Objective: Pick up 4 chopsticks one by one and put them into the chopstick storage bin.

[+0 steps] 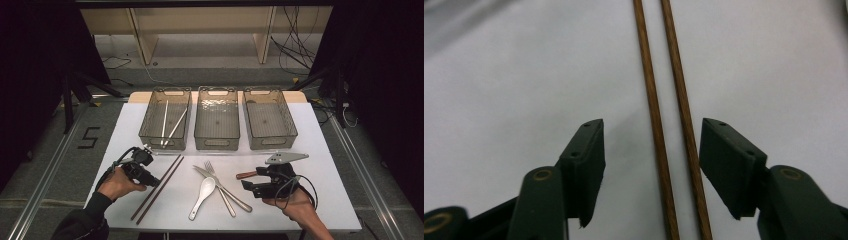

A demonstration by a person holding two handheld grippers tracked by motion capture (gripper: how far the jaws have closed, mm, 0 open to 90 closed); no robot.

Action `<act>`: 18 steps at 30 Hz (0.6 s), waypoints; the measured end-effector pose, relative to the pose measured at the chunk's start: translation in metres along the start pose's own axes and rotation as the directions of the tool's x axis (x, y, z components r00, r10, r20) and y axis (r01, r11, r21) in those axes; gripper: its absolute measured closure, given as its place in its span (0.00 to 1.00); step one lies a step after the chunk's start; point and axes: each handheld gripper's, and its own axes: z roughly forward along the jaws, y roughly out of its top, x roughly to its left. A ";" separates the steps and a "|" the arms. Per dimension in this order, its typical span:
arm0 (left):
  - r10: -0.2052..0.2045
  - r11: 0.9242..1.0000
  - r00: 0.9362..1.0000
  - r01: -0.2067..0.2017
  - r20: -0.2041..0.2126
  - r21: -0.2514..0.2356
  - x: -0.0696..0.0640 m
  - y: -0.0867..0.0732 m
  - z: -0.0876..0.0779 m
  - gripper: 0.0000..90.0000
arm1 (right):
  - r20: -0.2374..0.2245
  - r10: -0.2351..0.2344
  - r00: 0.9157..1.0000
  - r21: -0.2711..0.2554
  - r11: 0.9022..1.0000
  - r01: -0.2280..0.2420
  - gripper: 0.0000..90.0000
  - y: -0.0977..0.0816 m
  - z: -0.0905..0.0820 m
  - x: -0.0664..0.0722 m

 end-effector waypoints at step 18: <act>0.025 0.997 1.000 -0.025 0.012 0.075 -0.004 -0.006 0.018 0.75 | 0.001 -0.009 1.000 0.008 1.000 0.009 0.33 0.001 0.002 0.003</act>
